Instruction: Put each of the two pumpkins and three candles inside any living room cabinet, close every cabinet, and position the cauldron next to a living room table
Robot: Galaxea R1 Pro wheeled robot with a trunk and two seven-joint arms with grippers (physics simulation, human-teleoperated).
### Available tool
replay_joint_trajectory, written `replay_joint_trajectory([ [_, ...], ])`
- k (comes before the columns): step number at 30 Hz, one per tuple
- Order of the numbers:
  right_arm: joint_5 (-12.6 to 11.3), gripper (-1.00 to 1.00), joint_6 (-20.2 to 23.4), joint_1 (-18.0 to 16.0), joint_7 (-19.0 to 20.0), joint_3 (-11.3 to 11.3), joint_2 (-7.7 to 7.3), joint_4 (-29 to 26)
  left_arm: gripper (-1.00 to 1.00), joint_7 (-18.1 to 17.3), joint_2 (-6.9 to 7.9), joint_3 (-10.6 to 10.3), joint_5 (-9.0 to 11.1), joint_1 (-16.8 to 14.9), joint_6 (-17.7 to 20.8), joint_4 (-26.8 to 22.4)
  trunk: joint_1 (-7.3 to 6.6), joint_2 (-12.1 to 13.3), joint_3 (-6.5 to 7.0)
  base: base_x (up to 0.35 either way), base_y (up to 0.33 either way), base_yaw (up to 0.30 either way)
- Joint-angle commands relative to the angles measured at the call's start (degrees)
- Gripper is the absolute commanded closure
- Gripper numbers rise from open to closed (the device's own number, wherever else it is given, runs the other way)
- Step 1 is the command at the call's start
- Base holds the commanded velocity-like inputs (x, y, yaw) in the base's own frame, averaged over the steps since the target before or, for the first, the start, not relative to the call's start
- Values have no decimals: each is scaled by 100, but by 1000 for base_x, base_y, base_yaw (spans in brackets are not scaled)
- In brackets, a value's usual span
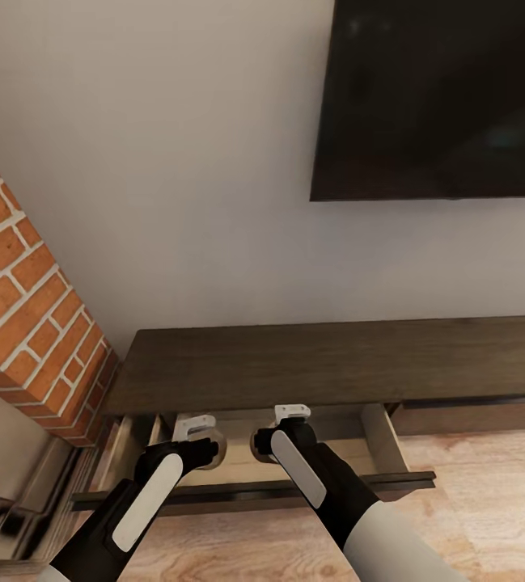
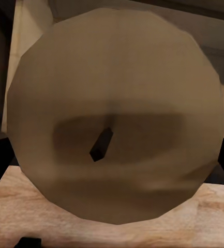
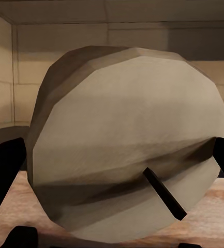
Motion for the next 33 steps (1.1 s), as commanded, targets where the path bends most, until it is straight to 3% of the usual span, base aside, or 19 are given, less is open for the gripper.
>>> replay_joint_trajectory([
  [1, -54, 100, 5, -5, -47, 10, 0, -4, 100, 57, 6, -16, 58, -5, -18, -8, 0, -3, -5, -6, 10, 0],
  [4, -54, 100, 5, -5, -33, 9, 0, -3, 100, 57, 5, -42, 61, -5, -170, -9, 0, -3, -5, -2, 3, 0],
  [7, -53, 100, -30, -5, -30, 13, 0, -3, 100, 57, 12, -347, 51, -5, -342, -8, 22, -43, -23, 0, 0, 0],
  [9, -54, 100, -73, -5, -30, 13, 0, -3, 100, 57, 10, -411, 51, -5, -384, -8, 66, -123, -59, 0, 0, 0],
  [23, 4, 100, -164, -5, -26, 59, 0, 24, 100, 57, 4, -450, 57, -5, -435, 117, 373, -685, -310, 0, 0, 0],
  [28, 7, 100, -225, -5, -22, 72, 0, 24, 100, 57, -84, -457, 43, -5, -697, 266, 483, -885, -400, 0, 0, 0],
  [30, 11, 100, -246, -5, -21, 136, 0, 24, 100, 53, -95, -455, -106, -5, -735, 280, 527, -965, -436, 0, 0, 0],
  [33, 15, 100, -306, -5, -21, 266, 0, 24, 100, 16, -104, -444, -550, -5, -763, 289, 593, -1086, -489, 0, 0, 0],
])
